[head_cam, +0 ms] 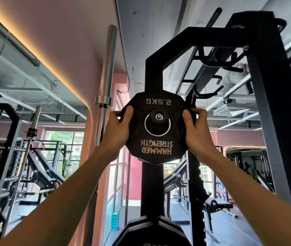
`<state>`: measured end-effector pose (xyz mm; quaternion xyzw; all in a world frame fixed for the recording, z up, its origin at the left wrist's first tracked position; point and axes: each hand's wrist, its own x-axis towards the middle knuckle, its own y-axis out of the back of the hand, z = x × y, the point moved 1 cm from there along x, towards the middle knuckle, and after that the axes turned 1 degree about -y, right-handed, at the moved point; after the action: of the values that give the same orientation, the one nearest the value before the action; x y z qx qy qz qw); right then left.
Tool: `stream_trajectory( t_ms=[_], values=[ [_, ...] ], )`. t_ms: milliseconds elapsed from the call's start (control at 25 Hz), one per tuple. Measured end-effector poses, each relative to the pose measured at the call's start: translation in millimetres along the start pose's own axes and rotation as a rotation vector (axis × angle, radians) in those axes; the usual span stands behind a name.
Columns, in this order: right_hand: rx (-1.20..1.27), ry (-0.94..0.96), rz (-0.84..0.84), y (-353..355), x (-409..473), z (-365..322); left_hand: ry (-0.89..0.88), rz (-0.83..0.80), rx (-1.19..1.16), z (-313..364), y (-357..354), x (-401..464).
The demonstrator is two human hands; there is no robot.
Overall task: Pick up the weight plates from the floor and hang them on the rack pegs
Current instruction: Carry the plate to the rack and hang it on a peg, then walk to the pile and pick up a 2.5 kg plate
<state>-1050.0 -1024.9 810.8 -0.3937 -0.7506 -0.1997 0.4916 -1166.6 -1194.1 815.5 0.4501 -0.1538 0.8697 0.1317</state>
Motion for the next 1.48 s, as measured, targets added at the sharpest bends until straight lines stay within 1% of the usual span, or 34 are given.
stream_trajectory(
  t_ms=[160, 320, 480, 600, 720, 840, 1000, 1200, 1240, 1360, 1400, 1480],
  values=[
    [-0.012, 0.024, -0.002, -3, 3, 10, -0.058, 0.027, 0.021, -11, -4, 5],
    [-0.028, 0.015, -0.017, -6, 4, 16, -0.041, 0.026, 0.001, -20, -5, 8],
    [-0.014, -0.041, -0.045, -5, 1, 17, -0.016, 0.004, 0.022, -18, -4, 2],
    [0.023, -0.145, -0.1, 2, -11, 11, 0.025, -0.037, 0.071, -16, -1, -14],
    [0.026, -0.368, -0.214, 15, -43, 5, 0.153, -0.103, 0.115, -16, 11, -48],
    [-0.03, -0.472, -0.276, 34, -90, 7, 0.28, -0.199, 0.238, -28, 27, -95],
    [-0.099, -0.575, -0.35, 64, -173, 9, 0.441, -0.243, 0.342, -55, 53, -197],
    [-0.384, -0.633, -0.463, 98, -297, 20, 0.653, -0.347, 0.486, -75, 86, -329],
    [-0.413, -0.669, -0.489, 106, -325, 17, 0.692, -0.37, 0.522, -77, 93, -356],
    [-0.487, -0.809, -0.562, 127, -411, 14, 0.718, -0.465, 0.664, -79, 115, -435],
    [-0.511, -0.858, -0.562, 134, -440, 13, 0.742, -0.503, 0.674, -81, 124, -461],
    [-0.563, -0.956, -0.578, 146, -501, 11, 0.844, -0.571, 0.643, -86, 142, -515]
  ],
)
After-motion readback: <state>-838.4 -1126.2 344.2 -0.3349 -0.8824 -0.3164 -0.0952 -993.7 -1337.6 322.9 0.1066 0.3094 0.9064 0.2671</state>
